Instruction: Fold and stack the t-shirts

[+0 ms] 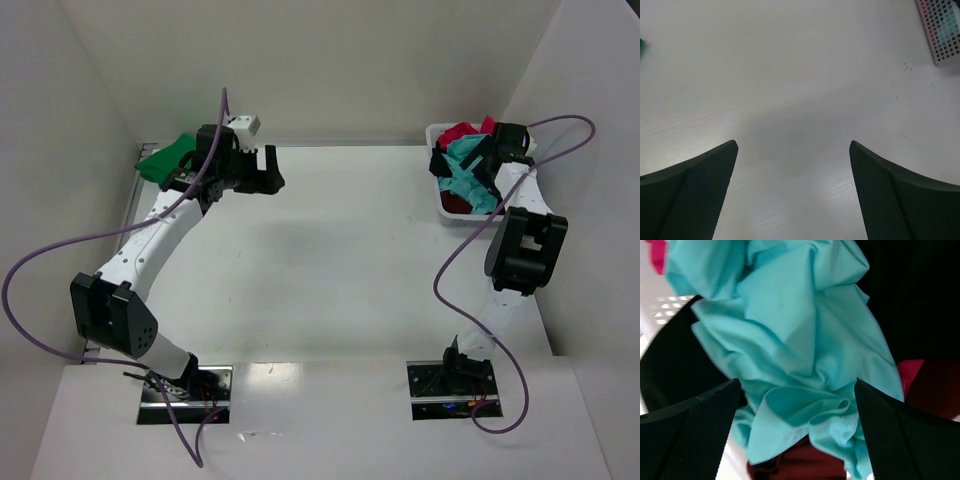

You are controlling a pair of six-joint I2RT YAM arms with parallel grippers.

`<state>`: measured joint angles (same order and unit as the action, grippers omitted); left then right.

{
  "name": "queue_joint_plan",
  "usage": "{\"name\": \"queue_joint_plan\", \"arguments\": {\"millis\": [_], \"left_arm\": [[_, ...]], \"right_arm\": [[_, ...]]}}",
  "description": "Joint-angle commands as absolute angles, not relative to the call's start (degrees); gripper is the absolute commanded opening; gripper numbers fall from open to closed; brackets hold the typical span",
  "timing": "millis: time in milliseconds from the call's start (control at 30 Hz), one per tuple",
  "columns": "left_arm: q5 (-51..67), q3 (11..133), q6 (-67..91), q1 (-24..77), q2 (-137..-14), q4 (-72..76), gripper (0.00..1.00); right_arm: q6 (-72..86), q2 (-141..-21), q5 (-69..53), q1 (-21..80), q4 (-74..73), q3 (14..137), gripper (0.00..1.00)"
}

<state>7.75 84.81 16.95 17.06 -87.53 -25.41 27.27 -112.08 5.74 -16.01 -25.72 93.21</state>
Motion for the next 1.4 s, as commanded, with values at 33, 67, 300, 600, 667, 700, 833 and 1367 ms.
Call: {"name": "queue_joint_plan", "arguments": {"millis": [33,67,300,600,667,700,833,1367], "left_arm": [[8.2,84.2,16.7,17.1,-86.0,-25.0,1.00],[8.2,84.2,16.7,17.1,-86.0,-25.0,1.00],[6.2,85.2,16.2,17.1,-86.0,-27.8,1.00],[4.0,86.5,17.1,17.1,-88.1,-31.9,1.00],[4.4,86.0,17.2,17.1,-87.5,-31.0,1.00],[5.2,85.8,17.2,17.1,-87.5,-30.8,1.00],[11.7,86.5,17.0,17.1,-87.6,-29.4,1.00],[52.3,95.5,15.3,18.2,-99.2,-10.8,1.00]], "right_arm": [[26.2,-113.7,8.2,-16.2,-25.1,96.8,0.94],[25.9,-114.4,8.2,-16.2,-25.1,96.8,0.92],[25.1,-118.7,6.4,-16.2,-24.4,98.6,0.56],[24.6,-120.5,6.4,-16.2,-27.7,104.9,0.01],[24.1,-118.3,6.4,-16.2,-29.0,105.7,0.00],[23.9,-117.0,6.4,-16.2,-29.4,105.7,0.00],[24.0,-107.7,6.3,-16.2,-29.4,105.7,0.00],[30.6,-83.0,-15.3,-0.6,-30.5,105.4,0.00]]}}
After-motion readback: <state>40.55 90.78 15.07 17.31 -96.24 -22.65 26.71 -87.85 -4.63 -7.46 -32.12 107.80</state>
